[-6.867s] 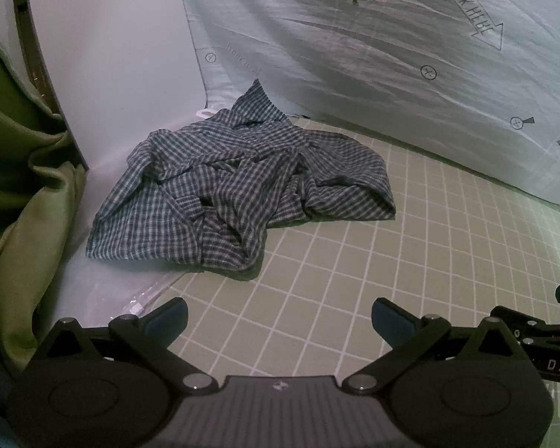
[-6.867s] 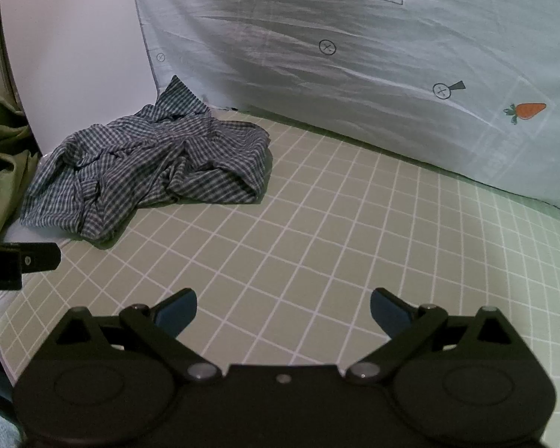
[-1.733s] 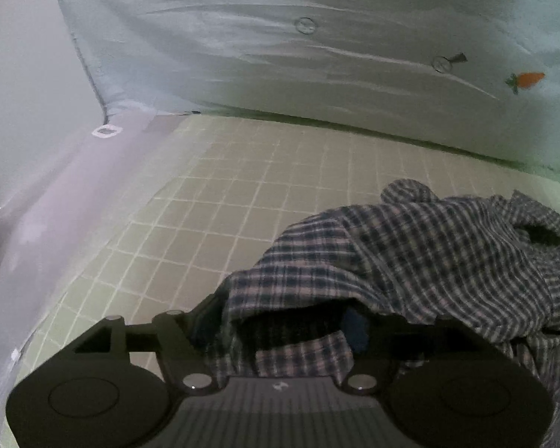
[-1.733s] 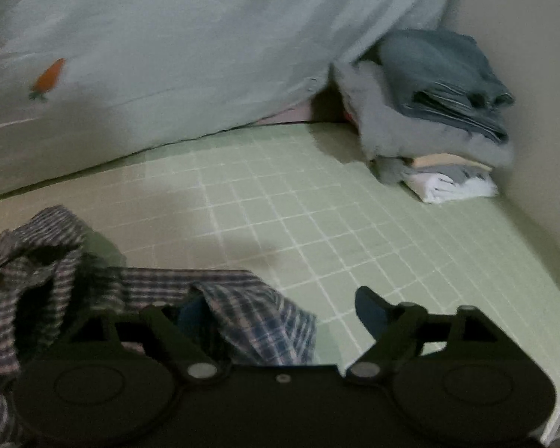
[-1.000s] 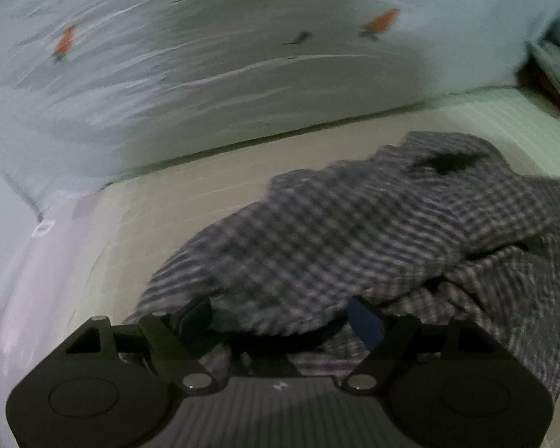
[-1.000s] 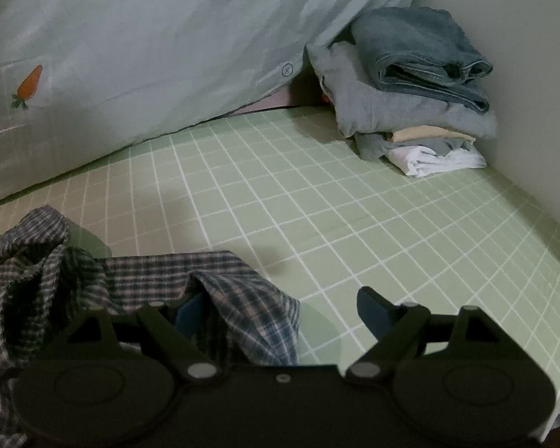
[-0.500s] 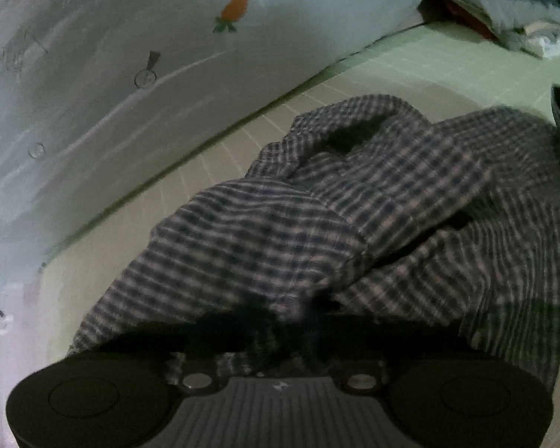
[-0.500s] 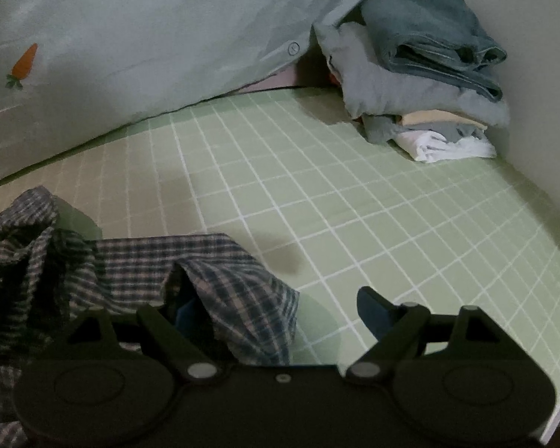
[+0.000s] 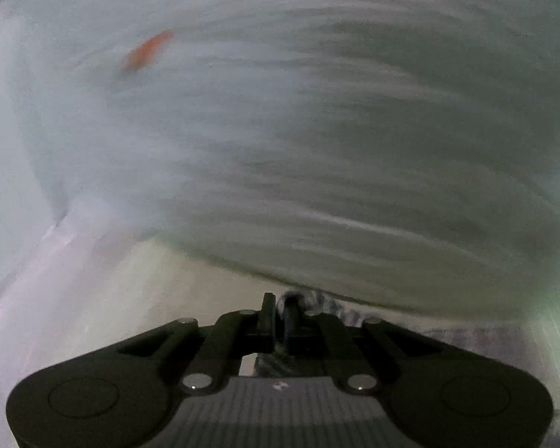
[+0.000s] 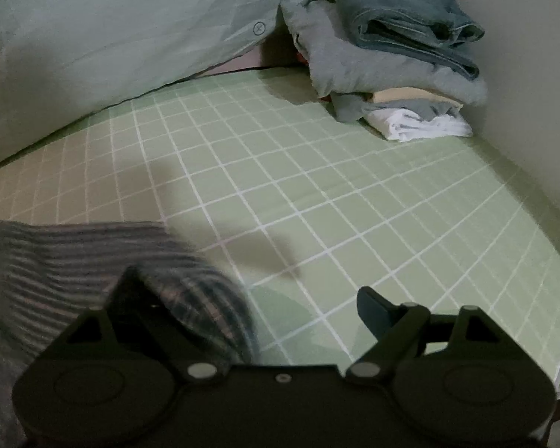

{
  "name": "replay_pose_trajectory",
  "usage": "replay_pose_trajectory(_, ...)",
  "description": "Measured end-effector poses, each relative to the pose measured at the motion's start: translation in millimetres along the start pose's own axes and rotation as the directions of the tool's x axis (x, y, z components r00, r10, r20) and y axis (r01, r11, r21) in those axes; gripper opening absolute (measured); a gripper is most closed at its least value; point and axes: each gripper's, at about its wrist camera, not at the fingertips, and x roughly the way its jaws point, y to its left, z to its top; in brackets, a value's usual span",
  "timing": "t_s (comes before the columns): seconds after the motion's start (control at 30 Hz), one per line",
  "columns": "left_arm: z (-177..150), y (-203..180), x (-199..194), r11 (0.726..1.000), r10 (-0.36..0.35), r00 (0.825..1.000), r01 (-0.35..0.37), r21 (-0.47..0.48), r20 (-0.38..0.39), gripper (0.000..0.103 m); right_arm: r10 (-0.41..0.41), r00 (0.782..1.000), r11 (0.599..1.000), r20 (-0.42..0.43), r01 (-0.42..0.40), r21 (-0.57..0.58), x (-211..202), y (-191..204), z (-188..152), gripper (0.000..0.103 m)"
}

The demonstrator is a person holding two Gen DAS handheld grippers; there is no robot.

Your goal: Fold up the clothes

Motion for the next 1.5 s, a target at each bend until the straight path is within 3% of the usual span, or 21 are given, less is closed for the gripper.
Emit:
replay_pose_trajectory(0.07,-5.5,18.7,2.5,0.999,0.019,1.0,-0.019,-0.029,-0.022,0.036,0.003,1.0,1.0,-0.004,-0.003,-0.004,0.1,0.8,-1.1,0.086)
replay_pose_trajectory(0.13,-18.0,34.9,-1.5,0.999,0.014,0.999,-0.015,-0.043,-0.031,0.075,0.007,1.0,1.0,-0.01,-0.007,-0.015,0.0,3.5,-2.4,0.086)
replay_pose_trajectory(0.17,-29.3,41.4,-8.1,0.999,-0.001,1.0,-0.001,-0.048,-0.03,0.08,0.006,1.0,1.0,-0.012,-0.007,-0.025,-0.3,5.3,-3.0,0.086)
replay_pose_trajectory(0.27,-67.5,53.7,-28.9,0.999,-0.016,0.997,0.012,-0.048,-0.071,0.081,0.029,0.999,0.998,-0.018,-0.03,-0.049,-2.1,11.8,-5.6,0.086)
replay_pose_trajectory(0.37,-107.2,65.6,-50.6,0.997,0.017,0.991,-0.027,-0.069,-0.135,0.082,0.064,0.997,0.995,-0.031,-0.066,-0.078,-3.7,18.5,-9.1,0.086)
replay_pose_trajectory(0.63,-192.7,89.4,-92.5,0.985,0.007,0.949,-0.061,-0.162,-0.316,0.082,0.148,0.981,0.974,-0.123,-0.166,-0.153,1.2,31.0,-26.3,0.086)
replay_pose_trajectory(0.73,-209.5,91.6,-99.7,0.982,-0.005,0.939,-0.06,-0.18,-0.343,0.082,0.195,0.97,0.969,-0.143,-0.213,-0.122,5.2,28.9,-28.6,0.083)
replay_pose_trajectory(0.77,-212.4,92.4,-101.6,0.981,-0.006,0.938,-0.063,-0.185,-0.347,0.082,0.218,0.966,0.966,-0.139,-0.233,-0.108,5.2,26.5,-28.0,0.07)
replay_pose_trajectory(0.8,-212.2,92.5,-101.9,0.98,-0.008,0.937,-0.062,-0.19,-0.35,0.082,0.249,0.96,0.96,-0.131,-0.262,-0.097,4.9,23.7,-26.6,0.039)
replay_pose_trajectory(0.87,-210.1,91.7,-101.2,0.977,-0.022,0.936,-0.053,-0.204,-0.351,0.082,0.319,0.941,0.939,-0.113,-0.33,-0.094,4.0,18.4,-20.9,0.007)
replay_pose_trajectory(0.93,-207.0,90.4,-96.5,0.975,-0.04,0.935,-0.041,-0.218,-0.353,0.082,0.303,0.951,0.942,-0.06,-0.308,-0.131,1.5,13.9,-10.6,0.004)
replay_pose_trajectory(1.0,-206.6,87.8,-93.6,0.976,-0.043,0.932,-0.038,-0.212,-0.361,0.082,0.235,0.971,0.962,0.049,-0.225,-0.153,-4.1,1.7,9.7,0.003)
replay_pose_trajectory(1.07,-208.5,84.7,-92.8,0.979,-0.039,0.928,-0.038,-0.199,-0.37,0.082,0.158,0.975,0.984,0.156,-0.143,-0.104,-11.1,-17.3,33.6,0.003)
replay_pose_trajectory(1.17,-210.9,82.6,-85.8,0.982,-0.022,0.918,-0.054,-0.18,-0.395,0.071,0.028,0.961,0.999,0.276,-0.016,-0.048,-19.7,-37.5,60.8,0.004)
replay_pose_trajectory(1.2,-211.6,82.6,-83.1,0.983,-0.017,0.914,-0.059,-0.172,-0.406,0.056,-0.004,0.958,0.998,0.286,0.021,-0.057,-19.3,-39.0,65.4,0.004)
replay_pose_trajectory(1.23,-212.1,83.5,-80.8,0.984,-0.015,0.909,-0.06,-0.168,-0.416,0.034,-0.013,0.959,0.997,0.284,0.033,-0.067,-17.2,-38.8,65.8,0.005)
replay_pose_trajectory(1.3,-210.0,87.2,-79.2,0.983,-0.022,0.909,-0.056,-0.175,-0.416,0.004,-0.019,0.963,0.995,0.269,0.044,-0.085,-13.3,-37.6,63.5,0.005)
replay_pose_trajectory(1.4,-194.3,96.2,-86.7,0.989,0.009,0.928,-0.063,-0.133,-0.373,0.004,-0.02,0.971,0.993,0.237,0.046,-0.105,-10.7,-32.5,55.0,0.005)
replay_pose_trajectory(1.5,-161.4,117.5,-101.7,0.993,0.067,0.959,-0.09,-0.072,-0.275,0.004,-0.032,0.976,0.993,0.216,0.056,-0.104,-8.9,-37.4,46.2,0.005)
